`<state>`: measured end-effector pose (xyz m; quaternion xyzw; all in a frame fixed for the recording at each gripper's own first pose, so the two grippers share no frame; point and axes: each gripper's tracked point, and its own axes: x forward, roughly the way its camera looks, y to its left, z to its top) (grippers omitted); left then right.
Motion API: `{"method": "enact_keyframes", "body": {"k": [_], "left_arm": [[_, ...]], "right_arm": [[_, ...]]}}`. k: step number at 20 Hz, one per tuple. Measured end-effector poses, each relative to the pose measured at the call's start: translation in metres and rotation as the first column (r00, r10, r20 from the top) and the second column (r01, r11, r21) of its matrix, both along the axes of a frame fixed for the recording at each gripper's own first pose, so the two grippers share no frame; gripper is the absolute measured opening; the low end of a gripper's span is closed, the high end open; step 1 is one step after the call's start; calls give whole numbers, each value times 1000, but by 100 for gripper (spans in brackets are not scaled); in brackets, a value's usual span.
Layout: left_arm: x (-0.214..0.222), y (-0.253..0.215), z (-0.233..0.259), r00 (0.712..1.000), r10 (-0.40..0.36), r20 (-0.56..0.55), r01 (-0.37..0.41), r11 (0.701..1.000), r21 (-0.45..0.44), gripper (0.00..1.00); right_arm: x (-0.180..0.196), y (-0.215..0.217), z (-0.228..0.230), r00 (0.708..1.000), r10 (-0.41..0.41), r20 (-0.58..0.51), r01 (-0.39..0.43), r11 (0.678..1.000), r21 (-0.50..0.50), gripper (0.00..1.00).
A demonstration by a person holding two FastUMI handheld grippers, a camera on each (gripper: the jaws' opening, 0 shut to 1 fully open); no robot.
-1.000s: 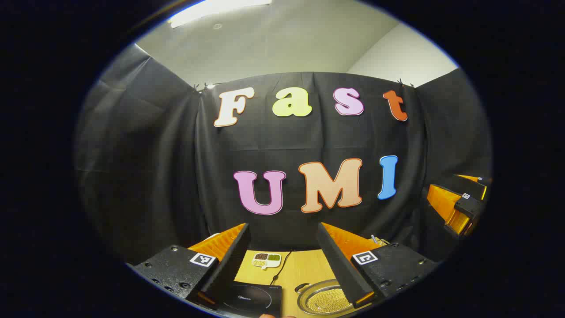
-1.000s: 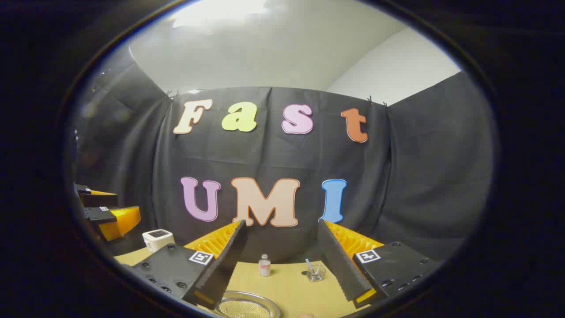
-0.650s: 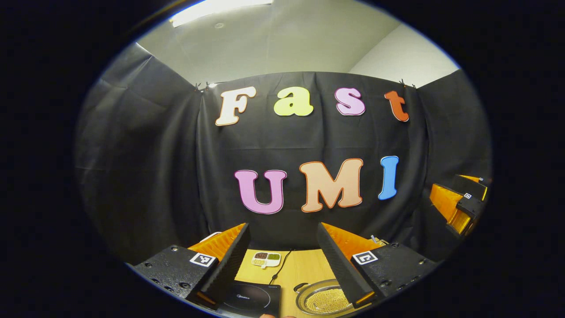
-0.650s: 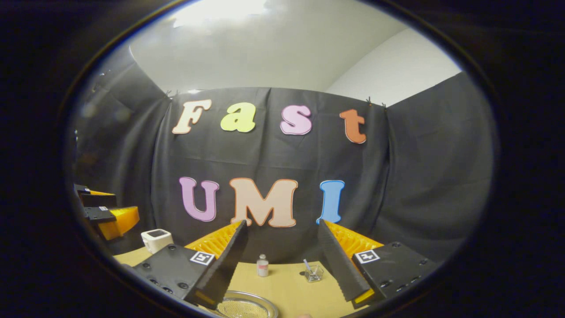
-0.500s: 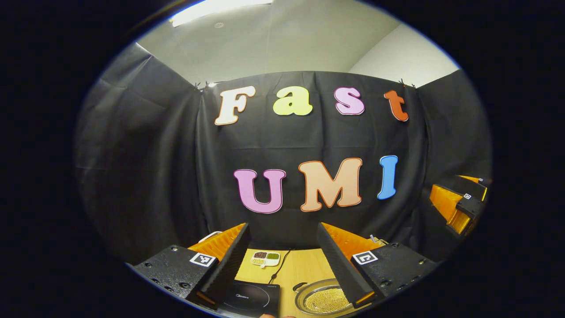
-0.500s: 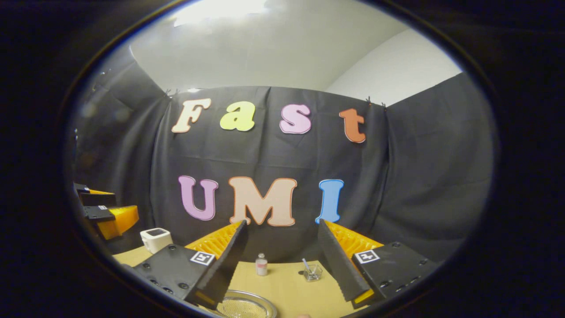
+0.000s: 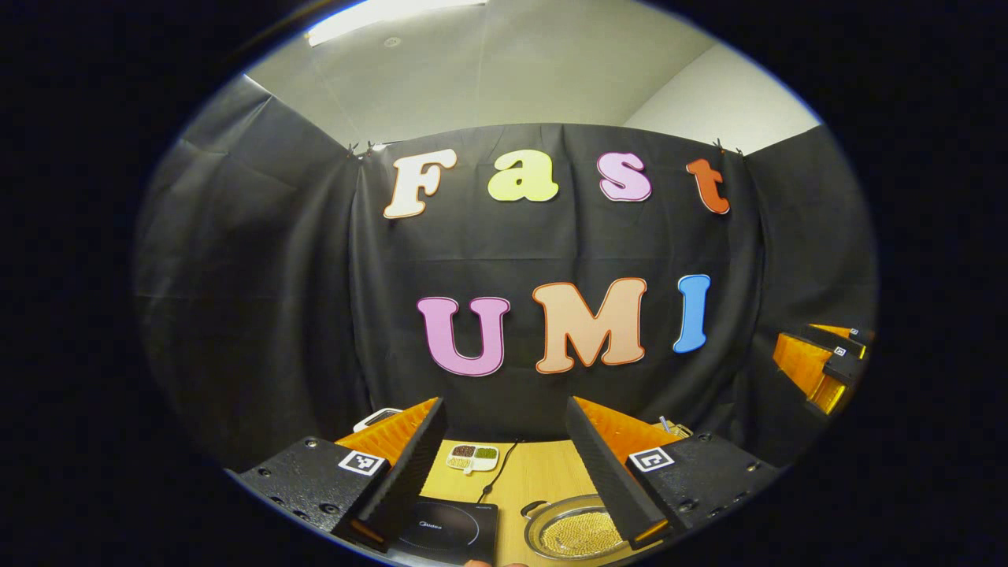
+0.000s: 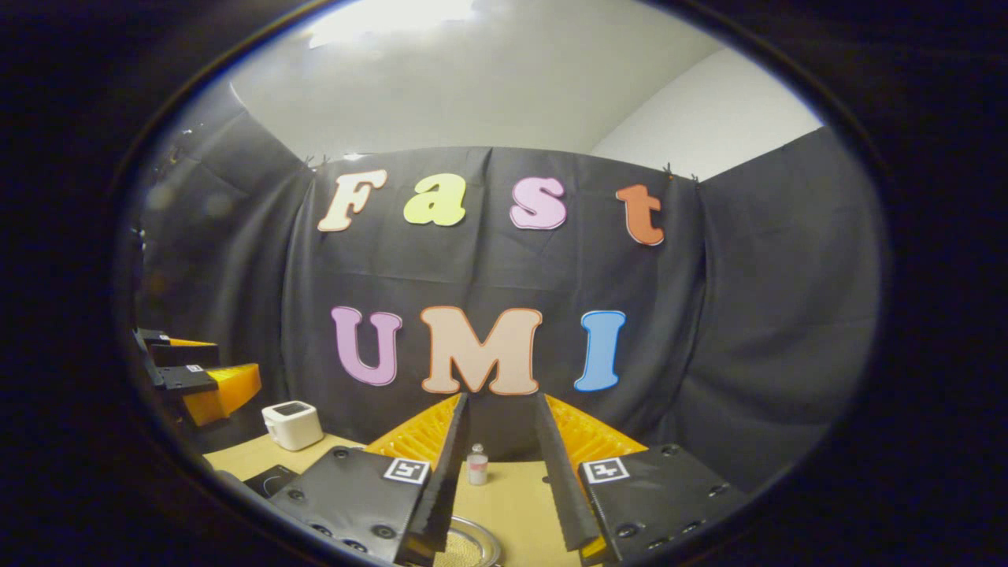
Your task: First push the handle of the pot to place it horizontally, then grasp the pot with both hands and set it on the induction cooktop.
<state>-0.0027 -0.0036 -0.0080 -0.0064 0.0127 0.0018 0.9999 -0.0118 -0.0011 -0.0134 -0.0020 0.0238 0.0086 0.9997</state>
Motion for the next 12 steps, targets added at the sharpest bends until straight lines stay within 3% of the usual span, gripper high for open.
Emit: {"method": "enact_keyframes", "body": {"k": [1, 3, 12], "left_arm": [[1, 1, 0, 1000, 1, -1, -1, 1000, 1, 97], [0, 3, -2, 1000, 6, -4, -6, 1000, 8, 97], [1, 6, -2, 1000, 14, -5, -14, 1000, 20, 97]], "right_arm": [[-5, -8, 3, 1000, -28, -3, 28, 1000, -2, 41], [4, 2, -4, 1000, 4, -5, -3, 1000, 15, 12], [5, 2, -29, 998, 35, -59, -31, 997, 65, 12]]}}
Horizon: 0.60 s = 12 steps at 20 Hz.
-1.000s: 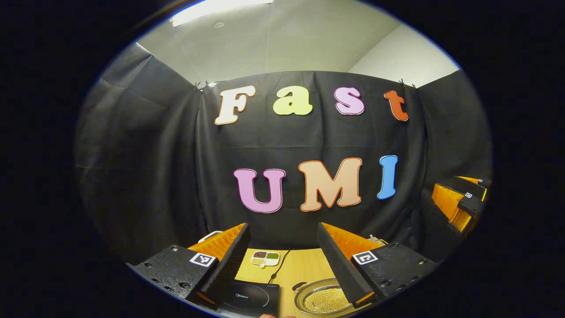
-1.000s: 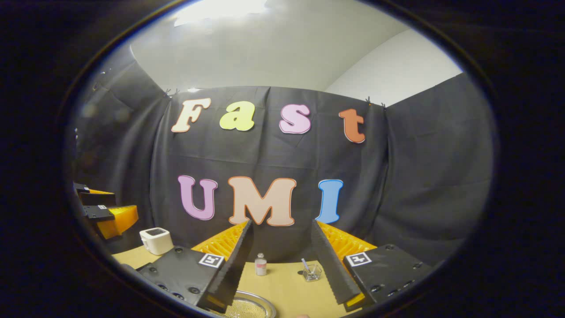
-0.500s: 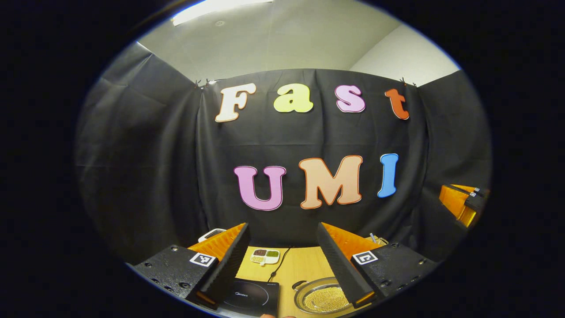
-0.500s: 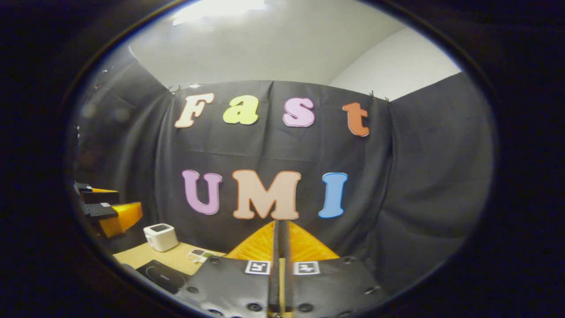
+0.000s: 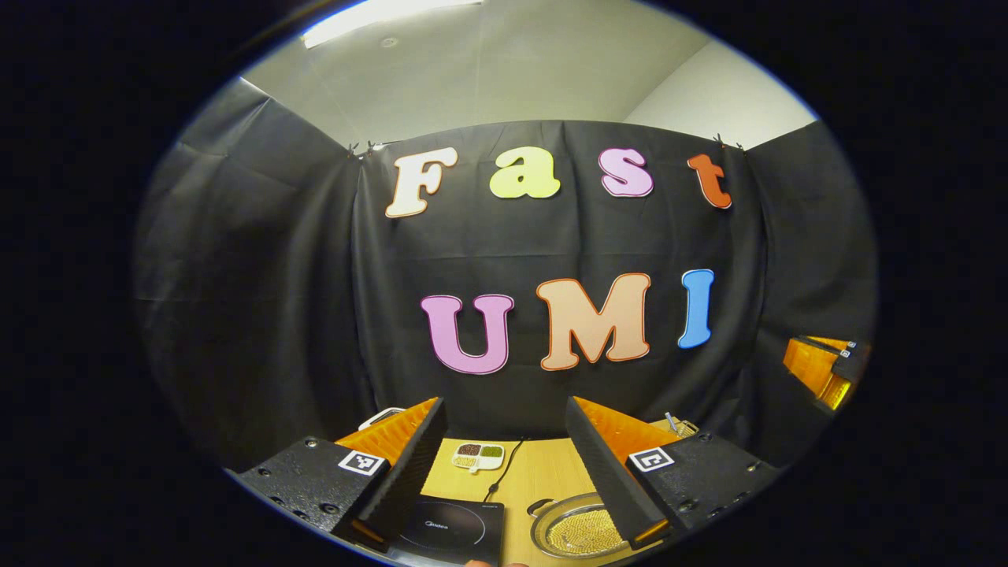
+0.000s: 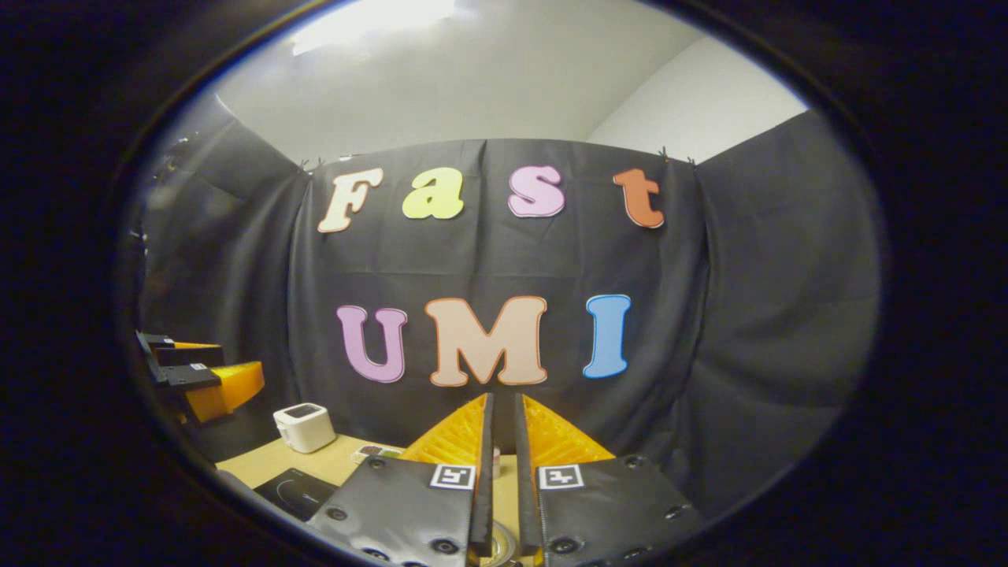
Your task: First push the handle of the pot to place it horizontally, then grasp the pot with both hands and set it on the induction cooktop.
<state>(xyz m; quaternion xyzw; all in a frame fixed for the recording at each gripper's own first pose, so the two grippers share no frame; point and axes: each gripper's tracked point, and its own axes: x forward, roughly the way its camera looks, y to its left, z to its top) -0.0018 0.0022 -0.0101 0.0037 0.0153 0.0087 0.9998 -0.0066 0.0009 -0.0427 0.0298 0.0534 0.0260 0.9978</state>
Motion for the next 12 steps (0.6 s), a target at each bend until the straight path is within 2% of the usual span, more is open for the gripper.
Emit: {"method": "enact_keyframes", "body": {"k": [3, 6, 8, 12], "left_arm": [[-1, 2, 3, 1000, 4, 9, -4, 1000, 8, 97], [-3, 5, 3, 1000, 11, 15, -11, 1000, 16, 99], [-3, 7, 3, 1000, 15, 15, -15, 1000, 17, 97], [-5, 12, 1, 1000, 25, 10, -26, 999, 21, 99]], "right_arm": [[-6, -2, -40, 996, 6, -92, -7, 1000, -12, 12], [-17, -1, -94, 976, 20, -216, -29, 999, -38, 12], [-28, 3, -136, 953, 36, -302, -57, 997, -59, 15], [-56, 12, -207, 895, 73, -440, -115, 991, -71, 12]]}}
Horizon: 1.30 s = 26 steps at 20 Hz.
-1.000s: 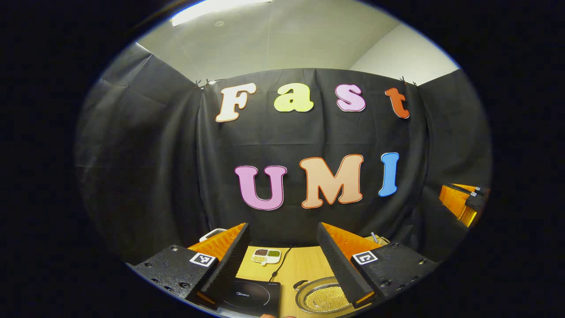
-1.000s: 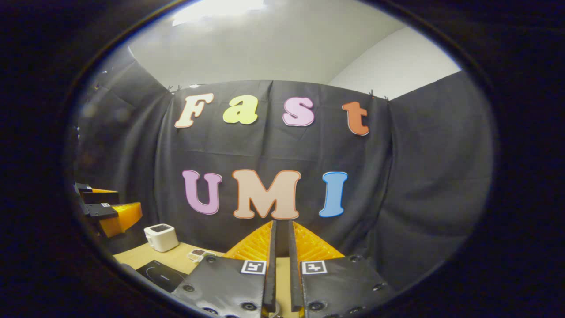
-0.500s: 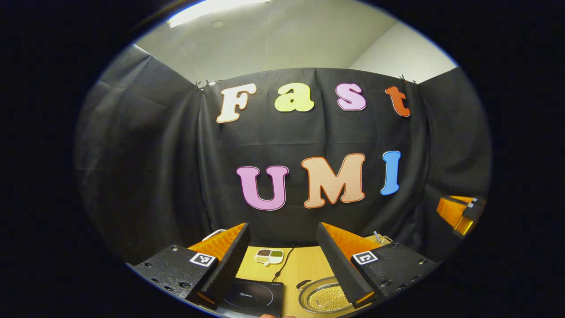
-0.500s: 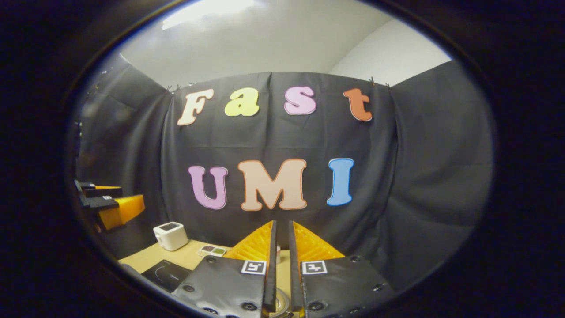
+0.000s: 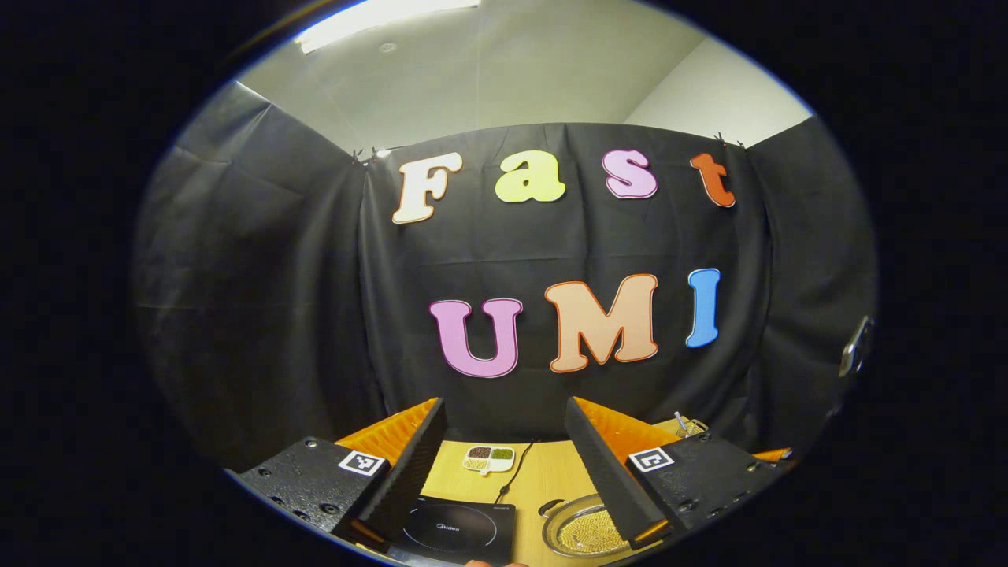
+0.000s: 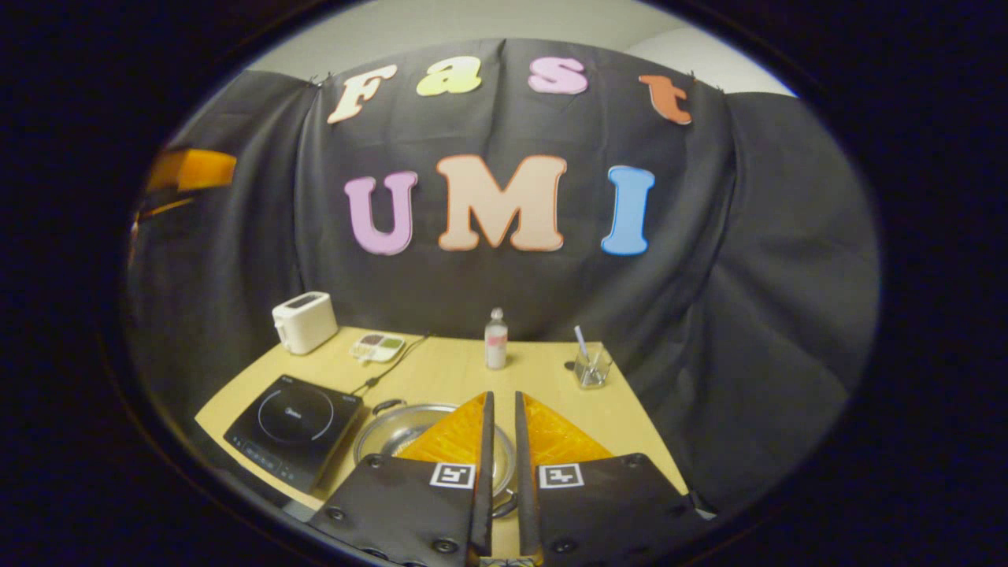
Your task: First push the handle of the pot to place it horizontally, then grasp the pot with both hands and set it on the induction cooktop.
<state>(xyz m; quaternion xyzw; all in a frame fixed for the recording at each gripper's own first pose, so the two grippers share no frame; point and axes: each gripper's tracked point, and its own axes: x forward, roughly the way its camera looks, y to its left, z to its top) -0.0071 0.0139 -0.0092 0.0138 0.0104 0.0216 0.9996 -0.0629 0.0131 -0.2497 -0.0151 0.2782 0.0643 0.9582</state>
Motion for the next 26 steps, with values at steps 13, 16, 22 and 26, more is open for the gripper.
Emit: {"method": "enact_keyframes", "body": {"k": [13, 16, 22, 26], "left_arm": [[-8, 32, -14, 997, 63, -33, -63, 998, 6, 96], [-9, 41, -20, 995, 85, -46, -85, 996, 8, 99], [-14, 62, -27, 988, 140, -69, -139, 990, 21, 97], [-17, 76, -31, 979, 188, -82, -186, 982, 25, 97]], "right_arm": [[-105, 27, -183, 866, 152, -476, -172, 985, 2, 13], [-112, 33, -200, 841, 177, -511, -206, 979, 0, 18], [-110, 34, -224, 805, 202, -557, -240, 971, 5, 16], [-99, 25, -233, 793, 201, -576, -250, 968, -5, 13]]}}
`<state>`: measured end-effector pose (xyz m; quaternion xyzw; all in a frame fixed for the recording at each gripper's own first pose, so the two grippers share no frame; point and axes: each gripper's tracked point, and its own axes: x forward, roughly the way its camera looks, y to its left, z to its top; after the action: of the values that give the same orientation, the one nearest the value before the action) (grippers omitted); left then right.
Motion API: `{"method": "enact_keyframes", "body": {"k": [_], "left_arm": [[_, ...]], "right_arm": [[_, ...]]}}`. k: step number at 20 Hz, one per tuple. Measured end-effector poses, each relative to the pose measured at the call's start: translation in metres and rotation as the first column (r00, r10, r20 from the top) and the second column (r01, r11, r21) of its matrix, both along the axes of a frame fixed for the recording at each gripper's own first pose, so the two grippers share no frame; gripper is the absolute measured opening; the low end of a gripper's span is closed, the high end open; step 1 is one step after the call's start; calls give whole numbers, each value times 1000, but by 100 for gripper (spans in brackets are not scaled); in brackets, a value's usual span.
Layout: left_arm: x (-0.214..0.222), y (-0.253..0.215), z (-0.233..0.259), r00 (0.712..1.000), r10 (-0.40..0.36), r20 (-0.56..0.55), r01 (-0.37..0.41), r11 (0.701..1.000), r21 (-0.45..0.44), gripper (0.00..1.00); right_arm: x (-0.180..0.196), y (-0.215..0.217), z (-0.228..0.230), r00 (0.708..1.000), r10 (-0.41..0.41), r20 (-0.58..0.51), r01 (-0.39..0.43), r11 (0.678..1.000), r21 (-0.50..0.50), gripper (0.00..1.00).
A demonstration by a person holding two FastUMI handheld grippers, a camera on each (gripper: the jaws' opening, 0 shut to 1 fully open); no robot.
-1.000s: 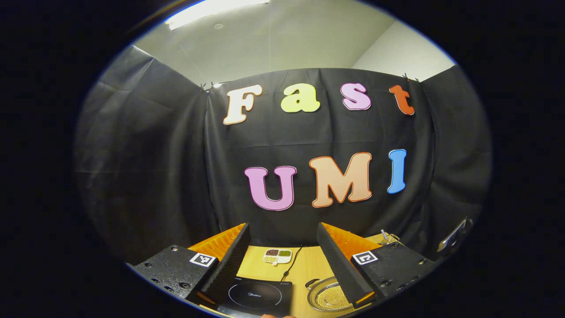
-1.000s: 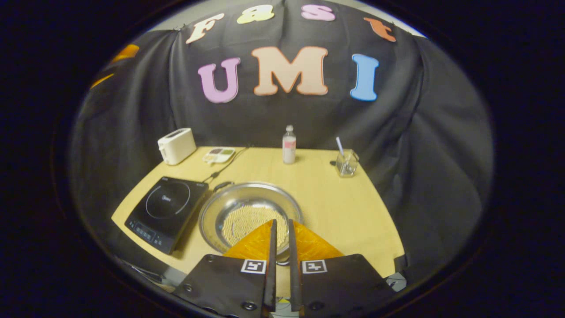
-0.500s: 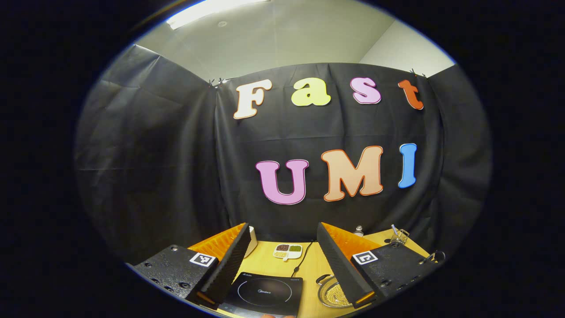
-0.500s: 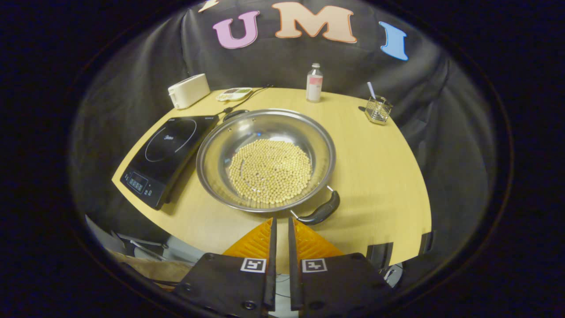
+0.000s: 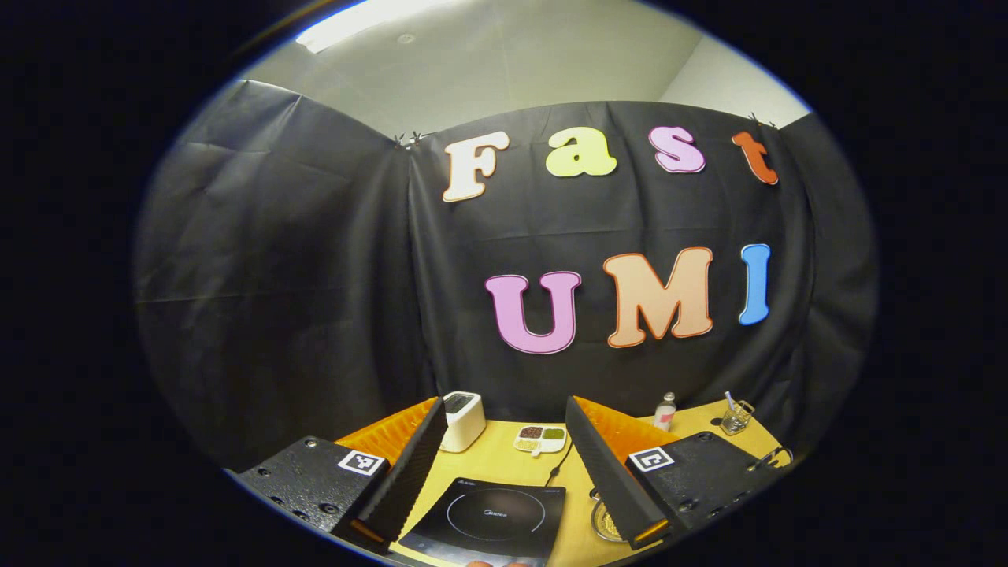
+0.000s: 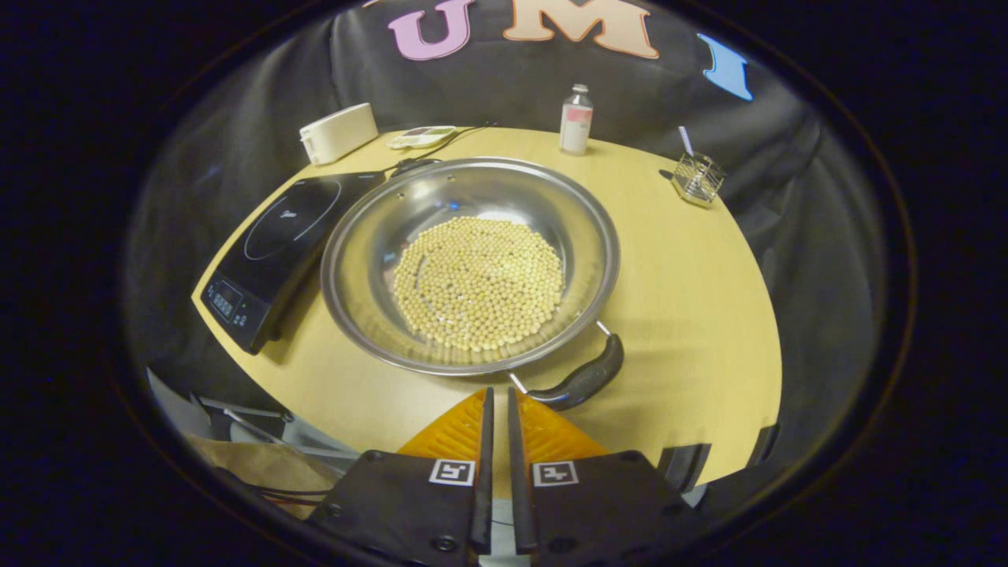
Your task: First push the handle of the pot to place it horizontally, then grasp the pot with both hands and set it on the induction cooktop.
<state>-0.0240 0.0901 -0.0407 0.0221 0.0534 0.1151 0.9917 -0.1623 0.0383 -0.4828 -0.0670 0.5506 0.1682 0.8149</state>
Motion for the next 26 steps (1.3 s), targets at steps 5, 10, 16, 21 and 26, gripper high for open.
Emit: {"method": "enact_keyframes", "body": {"k": [5, 10, 16, 21, 26], "left_arm": [[-1, 10, -4, 999, 46, -13, -46, 999, 0, 97], [0, 12, -7, 997, 67, -24, -67, 998, 0, 97], [-2, 16, -9, 996, 86, -34, -86, 996, 11, 99], [-2, 17, -12, 995, 89, -46, -88, 996, 13, 99], [-1, 16, -14, 995, 83, -53, -83, 996, 12, 97]], "right_arm": [[14, -18, -3, 1000, -3, -1, 3, 1000, -25, 6], [42, -33, -10, 1000, -8, 7, 8, 998, -55, 6], [68, -45, -16, 999, -25, 27, 27, 996, -88, 7], [85, -50, -21, 998, -33, 45, 37, 994, -106, 6], [96, -54, -21, 997, -47, 53, 53, 993, -109, 6]]}}
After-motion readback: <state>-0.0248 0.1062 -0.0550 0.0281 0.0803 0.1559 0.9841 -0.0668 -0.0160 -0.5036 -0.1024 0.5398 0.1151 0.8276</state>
